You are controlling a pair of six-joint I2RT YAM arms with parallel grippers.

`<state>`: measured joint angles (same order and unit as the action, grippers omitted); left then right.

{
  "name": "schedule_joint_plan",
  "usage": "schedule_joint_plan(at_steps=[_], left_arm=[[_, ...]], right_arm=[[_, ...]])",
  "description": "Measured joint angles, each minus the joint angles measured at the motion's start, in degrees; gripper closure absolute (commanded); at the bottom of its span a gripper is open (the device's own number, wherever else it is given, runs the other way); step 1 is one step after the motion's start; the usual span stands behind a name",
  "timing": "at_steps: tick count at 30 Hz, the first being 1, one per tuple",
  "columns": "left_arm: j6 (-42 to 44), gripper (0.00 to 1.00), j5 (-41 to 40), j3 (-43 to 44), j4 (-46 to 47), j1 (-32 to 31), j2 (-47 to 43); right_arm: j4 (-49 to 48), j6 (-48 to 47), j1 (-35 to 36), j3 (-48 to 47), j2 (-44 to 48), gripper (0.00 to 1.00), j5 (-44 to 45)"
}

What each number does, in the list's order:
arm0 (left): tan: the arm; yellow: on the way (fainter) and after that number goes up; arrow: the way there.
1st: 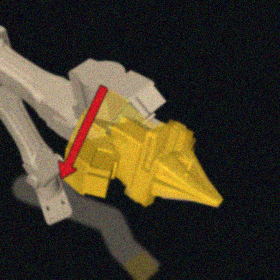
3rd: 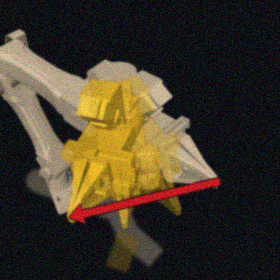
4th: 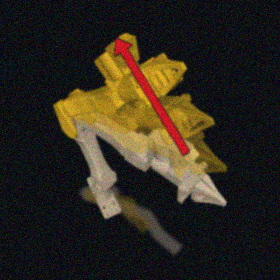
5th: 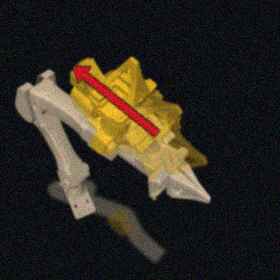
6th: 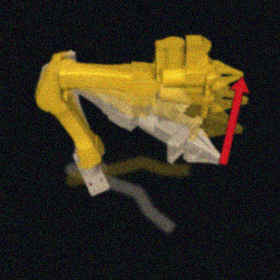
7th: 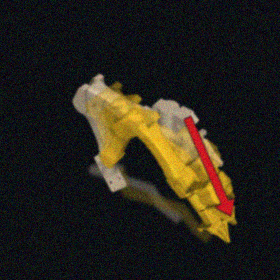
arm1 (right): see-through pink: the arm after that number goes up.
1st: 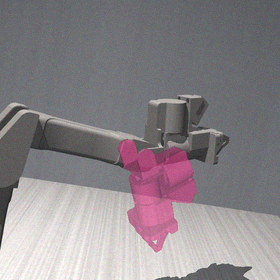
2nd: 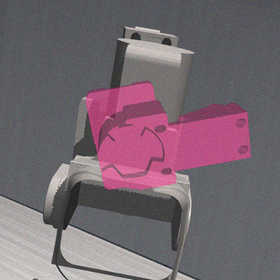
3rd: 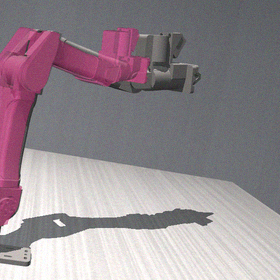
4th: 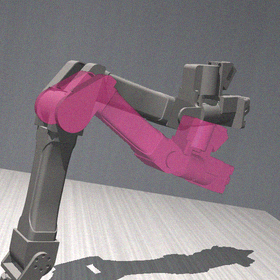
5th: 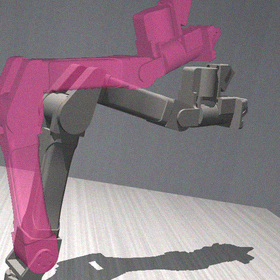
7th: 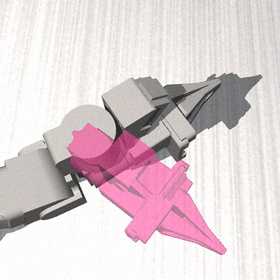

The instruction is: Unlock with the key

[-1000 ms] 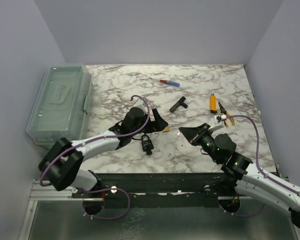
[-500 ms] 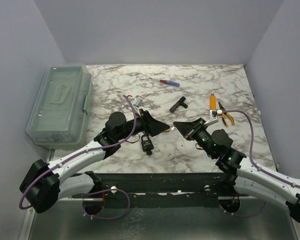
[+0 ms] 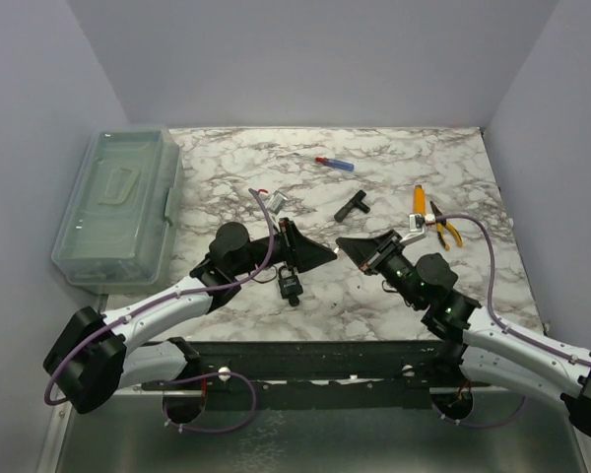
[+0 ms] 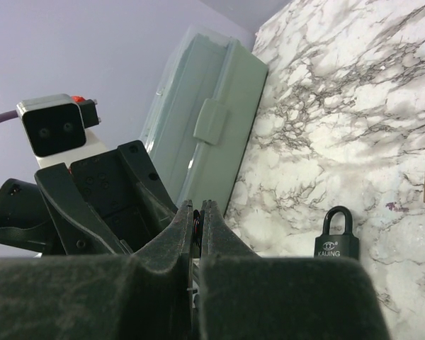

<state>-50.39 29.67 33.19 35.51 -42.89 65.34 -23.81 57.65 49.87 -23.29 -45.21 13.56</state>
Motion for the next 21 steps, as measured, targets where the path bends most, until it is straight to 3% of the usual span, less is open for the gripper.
schedule_joint_plan(at_steps=[8,10,13,18,19,21], left_arm=[[-0.5,0.73,1.0,0.0,2.0,0.0,1.7],[-0.8,0.8,1.0,0.0,2.4,0.0,2.2],[-1.0,1.0,1.0,0.0,2.7,0.0,2.8],[-1.2,1.0,0.9,0.0,2.8,0.1,3.1],[-1.2,1.0,0.9,0.0,2.8,0.1,3.1],[-1.2,1.0,0.9,0.0,2.7,0.1,3.1]], right_arm=[[-1.8,0.9,0.0,0.0,-1.6,1.0,-1.1],[-2.3,1.0,0.0,0.0,-1.9,1.0,-1.4],[-2.7,1.2,0.0,0.0,-2.3,1.0,-1.7],[-3.5,1.3,0.0,0.0,-2.4,1.0,-2.6],[-3.5,1.2,0.0,0.0,-2.4,0.98,-2.6],[-3.4,0.8,0.0,0.0,-2.2,0.75,-2.8]])
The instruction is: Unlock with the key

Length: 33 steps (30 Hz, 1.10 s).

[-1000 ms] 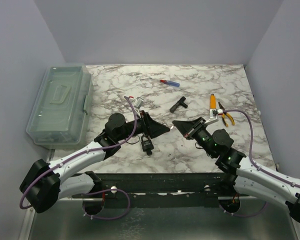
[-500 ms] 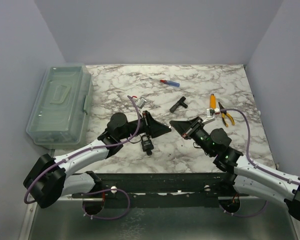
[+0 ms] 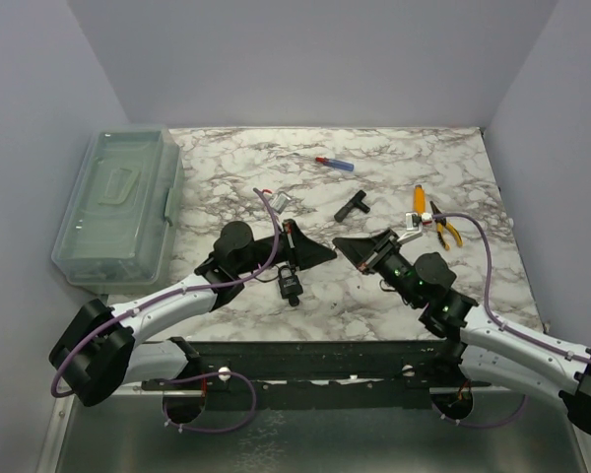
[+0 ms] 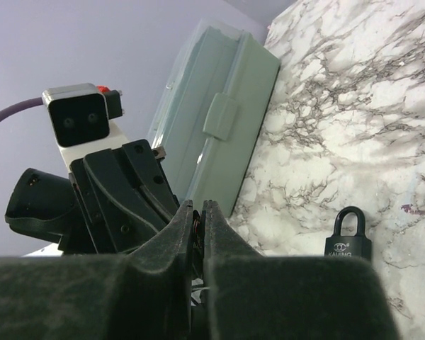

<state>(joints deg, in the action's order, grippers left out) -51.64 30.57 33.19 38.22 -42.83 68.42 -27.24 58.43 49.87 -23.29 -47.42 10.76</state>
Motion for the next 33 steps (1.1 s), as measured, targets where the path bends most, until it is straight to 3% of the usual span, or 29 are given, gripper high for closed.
schedule_joint_plan(at_steps=[3,6,12,20,27,33], left_arm=[[0.0,1.0,0.1,0.0,-0.7,0.0,-0.1],[0.2,1.0,1.0,0.2,-3.7,0.1,-1.0],[3.4,1.0,3.5,5.5,-18.3,0.1,-3.8],[12.3,1.0,3.7,17.7,-49.8,0.1,-6.7],[18.8,1.0,4.1,20.7,-71.6,0.1,-9.0],[24.7,1.0,6.7,24.2,-82.7,0.1,-10.2]], right_arm=[[1.6,-1.2,0.0,-0.4,0.9,0.42,-0.6],[6.6,-4.0,0.0,-2.9,2.4,0.3,-1.5],[17.6,-13.6,0.0,-9.5,8.4,0.27,-2.8],[25.1,-23.6,0.0,-12.2,9.6,0.29,-9.9],[20.4,-25.4,-0.3,-9.4,2.7,0.31,-26.2],[12.2,-24.1,-1.3,-6.2,-3.4,0.32,-41.0]])
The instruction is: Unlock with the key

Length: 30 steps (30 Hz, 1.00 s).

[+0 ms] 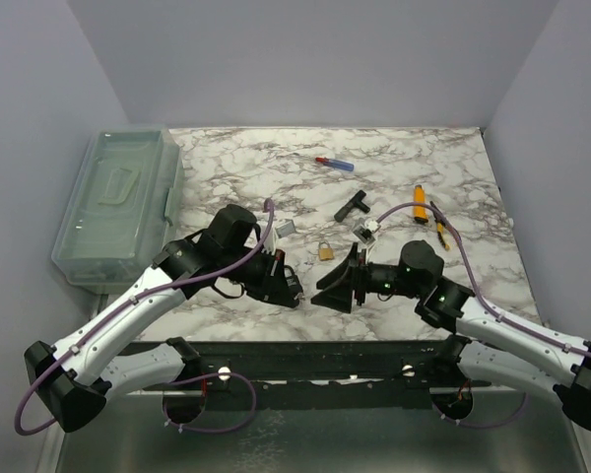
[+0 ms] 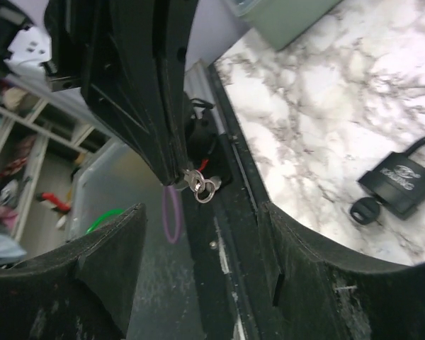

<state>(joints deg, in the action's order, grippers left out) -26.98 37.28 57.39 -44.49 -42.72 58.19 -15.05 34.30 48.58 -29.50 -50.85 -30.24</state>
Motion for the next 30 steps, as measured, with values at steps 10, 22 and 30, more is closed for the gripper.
schedule_joint_plan(at_steps=[10,22,30], left_arm=[[5.1,1.0,2.5,1.1,-7.0,-0.3,0.5],[6.3,1.0,2.8,1.3,-7.7,-1.2,0.6],[6.6,1.0,2.8,1.3,-7.9,-1.3,0.5]], right_arm=[[-16.0,5.1,-0.6,1.3,-7.5,0.41,-11.0],[-37.2,15.0,-0.7,3.0,-20.9,0.54,-20.6],[-43.5,18.1,-0.7,3.0,-24.6,0.6,-24.7]])
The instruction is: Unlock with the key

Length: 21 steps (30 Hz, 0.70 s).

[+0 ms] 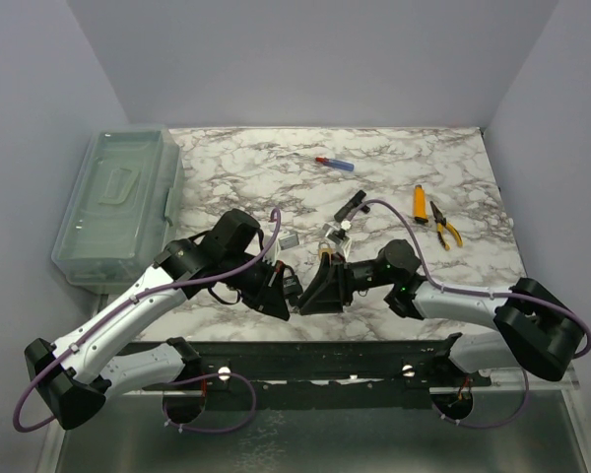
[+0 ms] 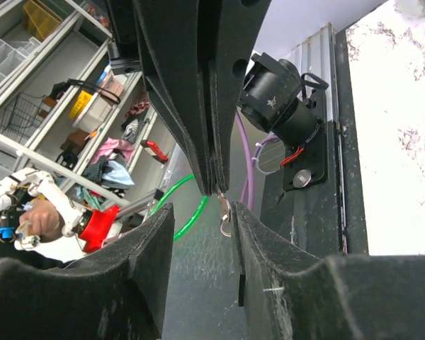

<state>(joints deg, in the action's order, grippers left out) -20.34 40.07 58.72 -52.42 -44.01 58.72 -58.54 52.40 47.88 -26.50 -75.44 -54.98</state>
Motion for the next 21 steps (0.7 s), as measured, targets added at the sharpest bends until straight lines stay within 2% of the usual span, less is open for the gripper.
schedule_joint_plan(at_steps=[5,12,21], left_arm=[[0.1,1.0,0.0,0.0,0.0,-0.1,0.0],[0.1,1.0,0.0,0.0,0.0,-0.3,0.0],[0.1,1.0,0.0,0.0,0.0,-0.3,0.0]], right_arm=[[-2.7,1.6,0.0,0.0,-2.3,0.62,-0.8],[-5.3,3.4,0.0,0.0,-4.3,0.74,-1.5],[-6.3,3.8,0.0,0.0,-5.2,0.76,-1.9]])
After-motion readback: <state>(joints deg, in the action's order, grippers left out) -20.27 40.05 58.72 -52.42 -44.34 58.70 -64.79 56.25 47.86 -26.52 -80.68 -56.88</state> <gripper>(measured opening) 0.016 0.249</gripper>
